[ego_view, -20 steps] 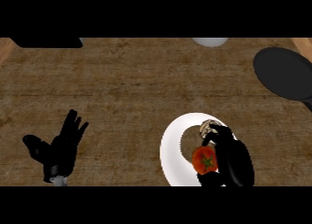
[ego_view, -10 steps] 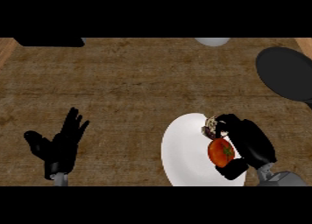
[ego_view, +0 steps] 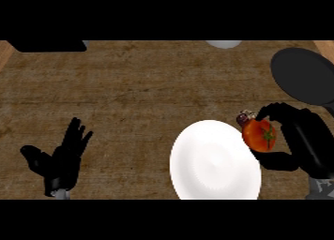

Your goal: Pick the tomato from the plate and place it in the pan

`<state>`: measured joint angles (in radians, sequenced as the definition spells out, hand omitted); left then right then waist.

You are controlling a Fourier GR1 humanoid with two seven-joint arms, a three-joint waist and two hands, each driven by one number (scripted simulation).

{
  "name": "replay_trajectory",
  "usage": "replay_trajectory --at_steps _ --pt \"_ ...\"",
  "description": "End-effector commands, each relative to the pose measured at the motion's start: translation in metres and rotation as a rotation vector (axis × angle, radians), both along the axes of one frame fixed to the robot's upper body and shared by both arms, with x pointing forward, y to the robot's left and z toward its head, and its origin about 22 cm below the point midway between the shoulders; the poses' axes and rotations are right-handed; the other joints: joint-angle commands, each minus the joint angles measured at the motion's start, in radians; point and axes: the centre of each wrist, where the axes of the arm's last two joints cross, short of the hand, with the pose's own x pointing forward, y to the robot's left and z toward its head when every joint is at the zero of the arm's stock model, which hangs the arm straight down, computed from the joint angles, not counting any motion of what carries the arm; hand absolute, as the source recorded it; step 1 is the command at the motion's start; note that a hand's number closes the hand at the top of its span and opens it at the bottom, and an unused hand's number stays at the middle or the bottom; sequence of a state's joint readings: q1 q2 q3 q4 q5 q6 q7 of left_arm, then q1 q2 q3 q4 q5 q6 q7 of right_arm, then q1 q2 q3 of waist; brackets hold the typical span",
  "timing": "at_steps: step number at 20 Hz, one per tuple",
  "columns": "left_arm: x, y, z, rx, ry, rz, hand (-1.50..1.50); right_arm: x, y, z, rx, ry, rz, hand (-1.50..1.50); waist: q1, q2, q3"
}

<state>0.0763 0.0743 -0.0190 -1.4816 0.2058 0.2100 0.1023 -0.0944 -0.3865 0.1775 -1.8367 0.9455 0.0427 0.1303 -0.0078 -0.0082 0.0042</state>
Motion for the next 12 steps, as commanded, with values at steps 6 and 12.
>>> replay_trajectory --at_steps 6,12 --pt "-0.006 0.0 -0.006 0.004 0.048 -0.016 0.0 0.011 -0.033 0.05 0.124 -0.052 -0.13 1.5 0.009 0.008 -0.004" --pt "0.008 0.003 -0.005 -0.003 0.058 -0.012 0.0 0.072 -0.053 0.053 0.245 -0.055 -0.166 1.5 0.019 0.011 -0.004"
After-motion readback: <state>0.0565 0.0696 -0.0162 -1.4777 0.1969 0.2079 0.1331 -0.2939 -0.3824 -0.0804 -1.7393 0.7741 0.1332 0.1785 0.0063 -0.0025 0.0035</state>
